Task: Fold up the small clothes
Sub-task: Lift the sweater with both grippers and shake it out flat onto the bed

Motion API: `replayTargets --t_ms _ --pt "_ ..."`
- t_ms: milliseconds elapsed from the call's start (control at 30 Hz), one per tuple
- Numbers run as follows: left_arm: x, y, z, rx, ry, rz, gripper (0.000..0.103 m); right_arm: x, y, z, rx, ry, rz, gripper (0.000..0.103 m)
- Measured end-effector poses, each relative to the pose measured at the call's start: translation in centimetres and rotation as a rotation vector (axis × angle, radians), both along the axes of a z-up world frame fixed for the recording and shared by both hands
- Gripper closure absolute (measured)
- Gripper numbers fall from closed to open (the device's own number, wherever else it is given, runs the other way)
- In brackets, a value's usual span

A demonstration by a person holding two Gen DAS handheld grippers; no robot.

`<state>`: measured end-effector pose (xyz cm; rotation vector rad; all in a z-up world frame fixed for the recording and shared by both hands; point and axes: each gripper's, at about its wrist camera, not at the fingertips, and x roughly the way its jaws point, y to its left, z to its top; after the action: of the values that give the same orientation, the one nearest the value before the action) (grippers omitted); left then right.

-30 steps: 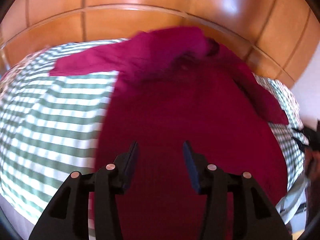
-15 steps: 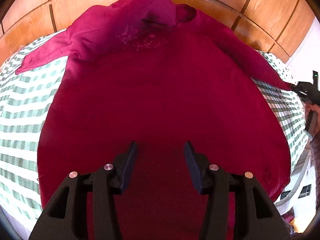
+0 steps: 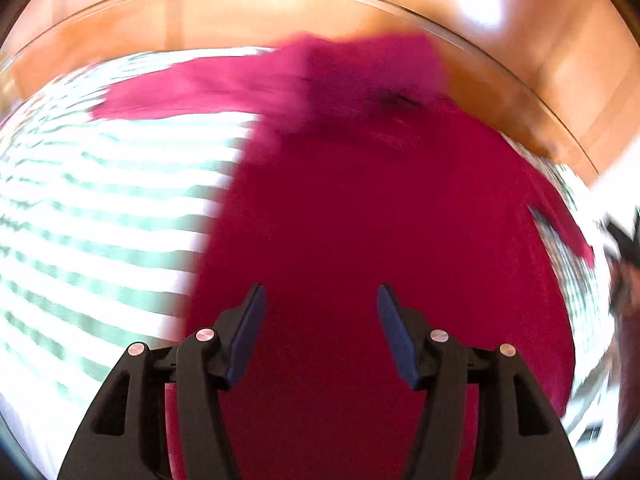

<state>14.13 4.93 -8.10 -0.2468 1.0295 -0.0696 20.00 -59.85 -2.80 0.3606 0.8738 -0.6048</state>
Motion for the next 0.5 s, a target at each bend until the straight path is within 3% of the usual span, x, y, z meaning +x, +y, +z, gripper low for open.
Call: replayTargets --t_ms 167,233,400,500 --pt "0.8 11.0 -0.1 -0.006 0.005 0.311 0.044 -1.3 8.2 0.7 0.013 -0.053 0.189 0.018" --pt "1.4 15.2 -0.2 0.020 0.010 0.409 0.042 -1.6 12.8 0.5 0.071 -0.072 0.316 0.015" --pt "4.8 21.3 -0.1 -0.014 0.001 0.512 0.042 -1.0 25.3 -2.3 0.214 -0.021 0.616 0.015" --pt "7.7 21.7 0.1 -0.045 -0.019 0.512 0.042 -0.5 31.4 -4.2 0.203 0.031 0.720 0.015"
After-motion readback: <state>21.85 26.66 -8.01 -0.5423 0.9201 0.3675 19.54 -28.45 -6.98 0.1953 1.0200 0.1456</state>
